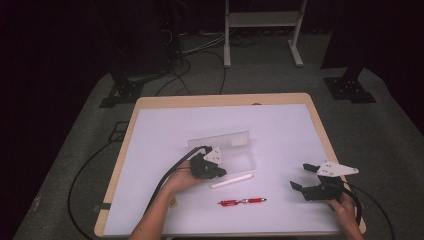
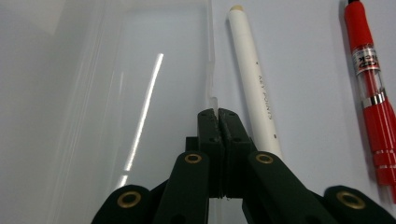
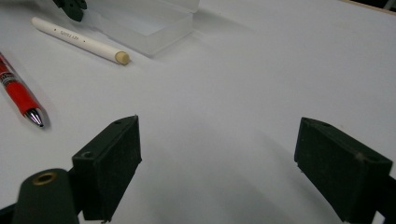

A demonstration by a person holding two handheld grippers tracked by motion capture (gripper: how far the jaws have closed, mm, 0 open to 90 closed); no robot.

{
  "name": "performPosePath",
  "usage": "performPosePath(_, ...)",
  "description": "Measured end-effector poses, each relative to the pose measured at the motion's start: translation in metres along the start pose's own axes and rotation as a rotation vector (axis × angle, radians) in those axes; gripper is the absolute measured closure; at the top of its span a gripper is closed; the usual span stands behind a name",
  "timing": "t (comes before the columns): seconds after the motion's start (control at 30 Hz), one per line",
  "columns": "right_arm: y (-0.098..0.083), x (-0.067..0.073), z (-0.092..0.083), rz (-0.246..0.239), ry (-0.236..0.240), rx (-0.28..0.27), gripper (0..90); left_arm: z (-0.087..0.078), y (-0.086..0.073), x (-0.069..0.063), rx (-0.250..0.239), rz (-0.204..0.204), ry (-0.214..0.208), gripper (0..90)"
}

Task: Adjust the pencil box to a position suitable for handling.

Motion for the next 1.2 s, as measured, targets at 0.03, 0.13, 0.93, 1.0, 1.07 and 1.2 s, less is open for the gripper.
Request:
performPosePath(0.03, 0.0, 0.0, 0.0, -0.001, 0.0, 0.0, 13.8, 0.001, 0.0, 0.0, 0.001, -0.004, -0.003, 89.4)
performPosePath(0.13, 0.0, 0.0, 0.0, 0.0, -0.001, 0.0, 13.8, 0.002, -0.002, 0.001, 0.002, -0.014, -0.007, 89.3)
performPosePath(0.93, 0.0, 0.0, 0.0, -0.005, -0.002, -0.001, 13.8, -0.014, 0.005, -0.002, -0.066, -0.069, 0.018, 70.0)
performPosePath(1.0, 0.0, 0.0, 0.0, -0.005, -0.002, 0.001, 13.8, -0.015, 0.006, -0.004, -0.078, -0.079, 0.012, 67.9)
performPosePath(1.07, 0.0, 0.0, 0.0, -0.002, -0.002, 0.001, 13.8, -0.015, 0.007, -0.006, -0.085, -0.08, 0.007, 67.5)
performPosePath(1.2, 0.0, 0.0, 0.0, -0.005, -0.002, 0.0, 13.8, -0.017, 0.011, -0.009, -0.096, -0.07, 0.01, 64.2)
Point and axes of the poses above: each handheld gripper's, and its own axes: z roughly forward along the jaws, y roughly out of its top, x roughly to its left, the point moved 5 cm from there along z, roughly forward along the jaws, and after that the axes turned 9 degrees about -y, right-handed, at the moved point
